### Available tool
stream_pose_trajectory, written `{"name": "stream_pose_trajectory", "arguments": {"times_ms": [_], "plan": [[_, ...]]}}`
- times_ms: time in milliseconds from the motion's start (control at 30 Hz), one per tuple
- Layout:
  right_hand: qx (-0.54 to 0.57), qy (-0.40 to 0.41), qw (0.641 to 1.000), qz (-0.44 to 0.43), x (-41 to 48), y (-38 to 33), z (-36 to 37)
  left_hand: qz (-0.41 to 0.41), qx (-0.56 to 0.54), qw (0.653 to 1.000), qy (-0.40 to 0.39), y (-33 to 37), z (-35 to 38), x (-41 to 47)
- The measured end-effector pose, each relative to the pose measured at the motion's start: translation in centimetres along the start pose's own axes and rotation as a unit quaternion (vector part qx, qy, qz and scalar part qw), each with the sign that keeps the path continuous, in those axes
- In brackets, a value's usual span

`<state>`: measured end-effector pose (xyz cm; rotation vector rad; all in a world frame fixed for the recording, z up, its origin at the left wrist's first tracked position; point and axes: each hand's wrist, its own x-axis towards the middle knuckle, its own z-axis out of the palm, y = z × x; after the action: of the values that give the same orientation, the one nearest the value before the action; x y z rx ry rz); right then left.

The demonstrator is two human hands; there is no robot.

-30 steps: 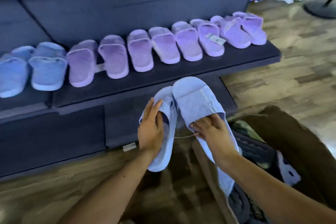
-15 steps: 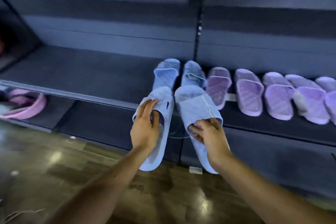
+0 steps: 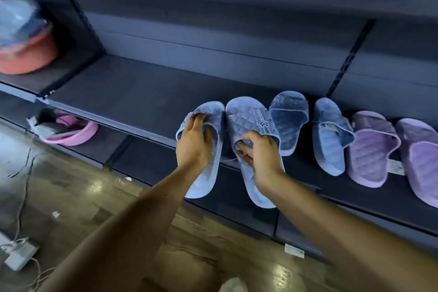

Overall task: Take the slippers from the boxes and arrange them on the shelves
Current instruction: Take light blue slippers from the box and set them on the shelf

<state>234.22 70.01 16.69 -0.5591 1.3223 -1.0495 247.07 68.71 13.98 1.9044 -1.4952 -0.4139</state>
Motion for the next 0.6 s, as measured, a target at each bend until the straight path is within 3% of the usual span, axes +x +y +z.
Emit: {"name": "stream_pose_trajectory", "arguments": {"times_ms": [200,400,600], "plan": [[0.125,0.035,0.991,0.038,6.3,-1.7,5.5,0.028,0.030,0.998,-0.043,-1.8,1.2,7.5],[0.136,0.082,0.987,0.010,11.0,-3.4,8.2,0.072,0.015,0.995,-0.073,-3.3,2.5,11.4],[0.032,0.092,0.995,0.016,13.7,-3.2,7.8,0.091,0.028,0.989,-0.114,-3.8,3.9,13.0]]}}
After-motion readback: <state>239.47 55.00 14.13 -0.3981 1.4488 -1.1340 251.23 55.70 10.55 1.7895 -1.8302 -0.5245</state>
